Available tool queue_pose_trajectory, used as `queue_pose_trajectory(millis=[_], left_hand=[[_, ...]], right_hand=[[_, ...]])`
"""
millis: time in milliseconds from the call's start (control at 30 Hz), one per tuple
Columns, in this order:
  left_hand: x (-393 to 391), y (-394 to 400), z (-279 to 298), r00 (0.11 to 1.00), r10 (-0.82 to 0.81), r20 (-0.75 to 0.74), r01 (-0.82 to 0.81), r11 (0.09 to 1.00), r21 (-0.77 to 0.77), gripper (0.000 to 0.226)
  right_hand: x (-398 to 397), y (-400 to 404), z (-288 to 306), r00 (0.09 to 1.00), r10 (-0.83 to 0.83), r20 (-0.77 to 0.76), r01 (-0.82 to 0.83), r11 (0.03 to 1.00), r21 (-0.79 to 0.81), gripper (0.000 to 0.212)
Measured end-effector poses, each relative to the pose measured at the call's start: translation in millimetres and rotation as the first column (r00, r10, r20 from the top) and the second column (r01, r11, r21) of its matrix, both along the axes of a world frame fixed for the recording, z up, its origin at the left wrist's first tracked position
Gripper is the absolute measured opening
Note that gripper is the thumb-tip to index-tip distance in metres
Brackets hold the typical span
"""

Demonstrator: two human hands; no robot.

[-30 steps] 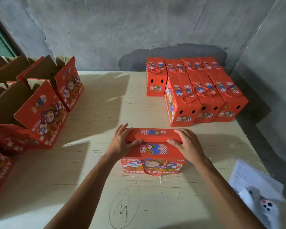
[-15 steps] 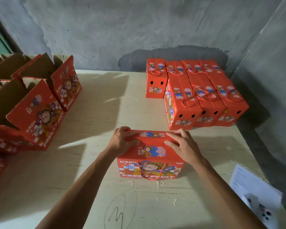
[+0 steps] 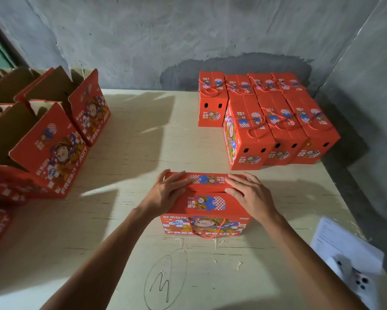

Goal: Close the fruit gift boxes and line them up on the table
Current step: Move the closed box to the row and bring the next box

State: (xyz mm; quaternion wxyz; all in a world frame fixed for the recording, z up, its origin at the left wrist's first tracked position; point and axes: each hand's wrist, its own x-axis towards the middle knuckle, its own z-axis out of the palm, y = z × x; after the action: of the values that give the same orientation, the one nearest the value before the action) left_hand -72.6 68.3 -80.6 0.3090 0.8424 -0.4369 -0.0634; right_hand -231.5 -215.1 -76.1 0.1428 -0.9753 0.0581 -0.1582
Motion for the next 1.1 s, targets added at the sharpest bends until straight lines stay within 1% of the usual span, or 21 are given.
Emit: queue_pose_trajectory(millis=[67,133,367,433,500,600,667,700,733,800,900,967,1033,1100], left_hand=[[-1.1,4.4,0.9,0.998,0.031,-0.053,-0.033,0.998,-0.047,0.036],[1.3,10.7,2.9,0.996,0.027,-0.086,-0.033,0.998,-0.061,0.038],[1.7,20.8,3.2,0.995,-0.098,0.004,0.097,0.989,-0.107,0.044],[2.3,19.5,5.0,0.995,-0.096,0.013,0.097,0.991,-0.088,0.044],[-0.4,18.3,5.6,0.996,-0.072,0.042,0.076,0.992,-0.103,0.044],[-6.1,10.2,4.3,0.993,0.015,0.114,-0.003,0.995,-0.104,0.034],[-7.6,0.2,6.0,0.992,0.099,0.084,-0.093,0.993,-0.066,0.033],[-8.7,-4.8,6.4,0.992,0.115,0.061,-0.112,0.992,-0.055,0.032],[-11.0,-8.9,6.0,0.992,0.115,0.058,-0.111,0.992,-0.059,0.029],[-17.7,-12.6,2.2,0.989,0.086,0.120,-0.077,0.994,-0.084,0.026],[-27.1,-12.5,-4.9,0.977,0.064,0.201,-0.038,0.991,-0.126,0.027],[-28.4,-12.9,-5.4,0.972,0.043,0.231,-0.016,0.993,-0.120,0.032],[-26.8,-10.4,-5.5,0.976,-0.008,0.216,0.027,0.996,-0.086,0.037],[-24.5,-6.5,-7.7,0.986,-0.055,0.160,0.063,0.997,-0.045,0.041]], right_hand=[[-0.6,-0.8,1.0,1.000,0.003,0.019,-0.003,1.000,-0.007,0.040],[0.7,-2.9,2.2,1.000,0.009,0.015,-0.009,1.000,-0.012,0.040],[-9.1,-9.6,-3.7,0.984,0.088,-0.153,-0.085,0.996,0.027,0.049],[-10.4,-9.7,-4.4,0.987,0.081,-0.139,-0.072,0.995,0.075,0.047],[-11.4,-9.3,-4.0,0.991,0.075,-0.111,-0.059,0.989,0.138,0.043],[-8.4,-1.7,-3.3,0.999,0.048,-0.021,-0.044,0.990,0.133,0.038],[-2.2,4.3,-3.3,1.000,0.025,0.006,-0.026,0.993,0.118,0.038],[0.0,6.8,-3.7,1.000,0.012,0.011,-0.014,0.992,0.128,0.038],[1.1,8.8,-4.6,1.000,0.003,0.014,-0.005,0.990,0.141,0.038],[0.4,12.8,-7.4,0.999,0.004,0.039,-0.009,0.990,0.142,0.037],[-3.5,19.7,-17.0,0.995,0.017,0.098,-0.024,0.997,0.074,0.039],[-2.4,20.7,-18.9,0.993,0.023,0.117,-0.027,0.999,0.030,0.038],[-1.0,18.7,-18.5,0.992,0.038,0.120,-0.037,0.999,-0.007,0.035],[-3.0,17.0,-19.4,0.992,0.061,0.110,-0.060,0.998,-0.017,0.032]])
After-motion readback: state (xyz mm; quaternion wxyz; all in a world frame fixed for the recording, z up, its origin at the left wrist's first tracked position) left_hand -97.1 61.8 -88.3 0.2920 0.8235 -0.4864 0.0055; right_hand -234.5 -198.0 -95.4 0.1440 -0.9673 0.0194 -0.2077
